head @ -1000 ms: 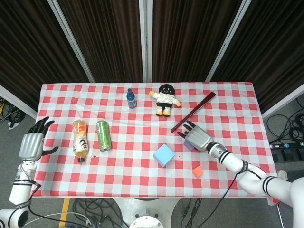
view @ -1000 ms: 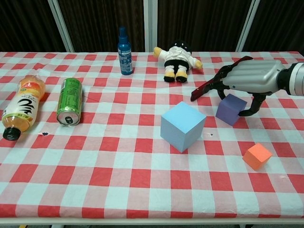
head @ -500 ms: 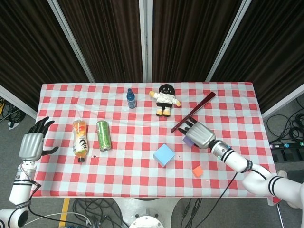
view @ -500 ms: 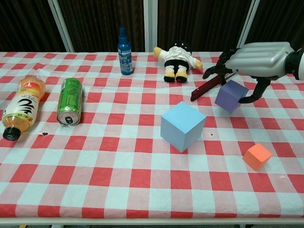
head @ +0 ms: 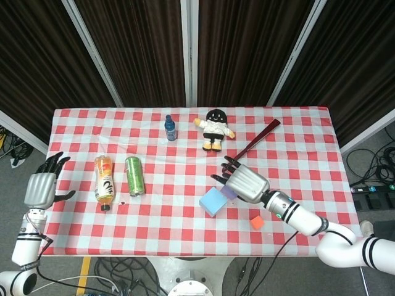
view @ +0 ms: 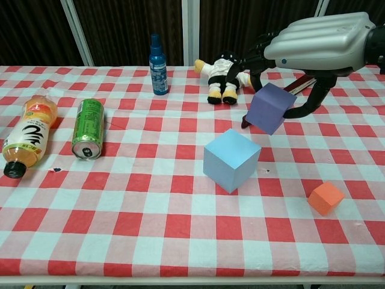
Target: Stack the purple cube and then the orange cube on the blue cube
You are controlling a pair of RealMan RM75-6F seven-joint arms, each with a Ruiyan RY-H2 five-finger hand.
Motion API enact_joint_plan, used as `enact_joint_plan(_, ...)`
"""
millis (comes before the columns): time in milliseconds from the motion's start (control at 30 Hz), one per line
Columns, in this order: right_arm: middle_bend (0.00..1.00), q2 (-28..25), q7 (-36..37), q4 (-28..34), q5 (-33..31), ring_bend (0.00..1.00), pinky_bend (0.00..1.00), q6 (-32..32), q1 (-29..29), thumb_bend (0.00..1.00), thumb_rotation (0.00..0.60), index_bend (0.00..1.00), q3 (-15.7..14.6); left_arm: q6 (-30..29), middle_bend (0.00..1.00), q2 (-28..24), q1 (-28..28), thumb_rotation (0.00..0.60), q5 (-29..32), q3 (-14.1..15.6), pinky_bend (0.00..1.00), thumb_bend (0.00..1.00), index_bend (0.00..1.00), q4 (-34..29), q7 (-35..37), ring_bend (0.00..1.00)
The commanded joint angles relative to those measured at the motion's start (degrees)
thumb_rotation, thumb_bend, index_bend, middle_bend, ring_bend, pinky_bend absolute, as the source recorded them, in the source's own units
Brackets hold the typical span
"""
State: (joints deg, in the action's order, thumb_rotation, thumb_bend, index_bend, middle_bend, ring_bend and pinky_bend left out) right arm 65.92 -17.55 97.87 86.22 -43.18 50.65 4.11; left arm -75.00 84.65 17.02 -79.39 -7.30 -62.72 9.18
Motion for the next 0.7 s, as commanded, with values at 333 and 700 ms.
enact_joint_plan(333, 0.43, 2.66, -11.60, 4.46, -9.17, 0.14, 0.07, 2.09, 1.97, 0.20, 0.600, 0.13, 1.17, 0.49, 0.18, -0.04, -0.08, 0.600, 0.47, -0.26, 0.25, 0.09, 0.23, 0.51, 1.62, 0.13)
enact_joint_plan(700, 0.44, 6.41, -26.28, 9.73, -22.98, 0.14, 0.05, -3.63, 2.40, 0.20, 0.600, 0.13, 0.31, 0.12, 0.18, -0.55, -0.28, 0.600, 0.48, -0.66, 0.25, 0.09, 0.23, 0.27, 3.93, 0.13)
